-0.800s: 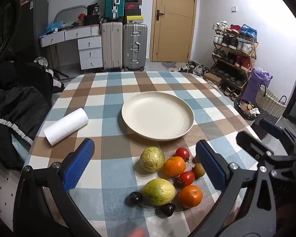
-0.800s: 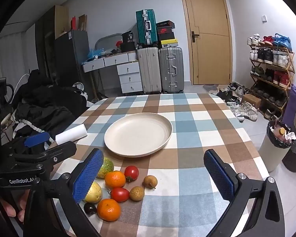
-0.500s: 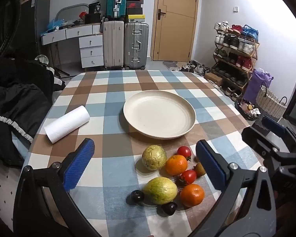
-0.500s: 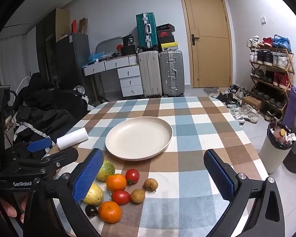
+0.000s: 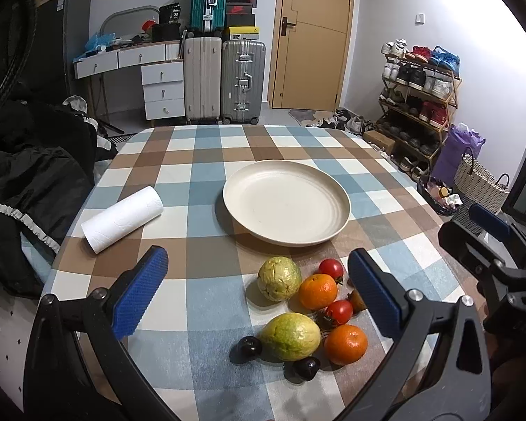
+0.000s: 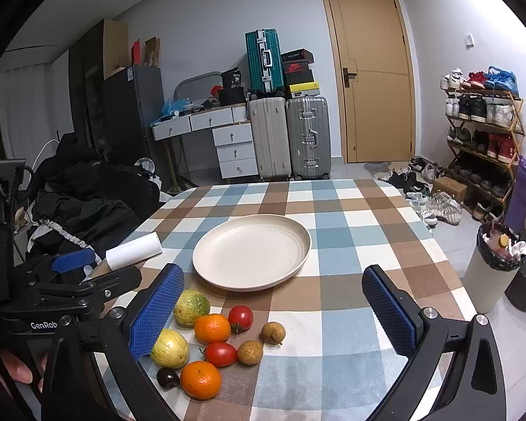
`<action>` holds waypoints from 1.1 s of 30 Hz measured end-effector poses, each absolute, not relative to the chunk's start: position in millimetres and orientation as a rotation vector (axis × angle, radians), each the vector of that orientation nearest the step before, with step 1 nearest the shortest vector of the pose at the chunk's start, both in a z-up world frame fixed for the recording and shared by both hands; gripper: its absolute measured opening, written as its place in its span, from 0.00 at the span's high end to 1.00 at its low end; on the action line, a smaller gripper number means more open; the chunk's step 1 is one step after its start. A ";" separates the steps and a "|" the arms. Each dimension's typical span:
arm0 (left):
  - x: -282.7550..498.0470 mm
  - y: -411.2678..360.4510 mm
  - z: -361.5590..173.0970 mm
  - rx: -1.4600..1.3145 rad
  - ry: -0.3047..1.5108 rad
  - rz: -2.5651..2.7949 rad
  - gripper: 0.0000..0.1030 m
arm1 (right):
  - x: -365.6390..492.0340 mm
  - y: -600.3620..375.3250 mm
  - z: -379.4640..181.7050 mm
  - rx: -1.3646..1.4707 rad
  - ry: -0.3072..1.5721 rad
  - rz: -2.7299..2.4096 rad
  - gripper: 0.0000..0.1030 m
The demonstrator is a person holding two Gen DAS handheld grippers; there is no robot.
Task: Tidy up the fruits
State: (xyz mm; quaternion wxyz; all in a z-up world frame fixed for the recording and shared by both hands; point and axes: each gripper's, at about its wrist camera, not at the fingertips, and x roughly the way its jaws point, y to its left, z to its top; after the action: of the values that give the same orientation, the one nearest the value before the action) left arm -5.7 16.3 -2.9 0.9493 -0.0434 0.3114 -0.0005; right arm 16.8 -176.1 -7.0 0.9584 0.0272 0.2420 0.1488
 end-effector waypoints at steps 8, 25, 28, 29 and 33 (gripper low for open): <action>-5.6 13.1 -4.4 -0.091 0.627 -0.010 0.00 | 13.2 -175.3 -4.7 0.047 0.476 0.311 0.00; -6.8 12.9 -1.7 -0.091 0.619 -0.013 0.00 | 12.9 -175.3 -5.4 0.048 0.480 0.309 0.00; -7.6 13.0 2.1 -0.088 0.615 -0.012 0.00 | 12.5 -175.4 -5.3 0.047 0.476 0.310 0.00; -8.3 12.9 3.1 -0.087 0.612 -0.012 0.00 | 12.2 -175.8 -5.5 0.047 0.475 0.310 0.00; -8.3 13.0 3.7 -0.087 0.613 -0.014 0.00 | 12.3 -175.2 -5.1 0.048 0.476 0.310 0.00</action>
State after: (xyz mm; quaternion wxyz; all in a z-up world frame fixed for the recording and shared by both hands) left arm -8.3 13.0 3.7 0.9525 -0.0429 0.3014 -0.0069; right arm 12.3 -175.2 -5.1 0.9597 0.0234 0.2346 0.1529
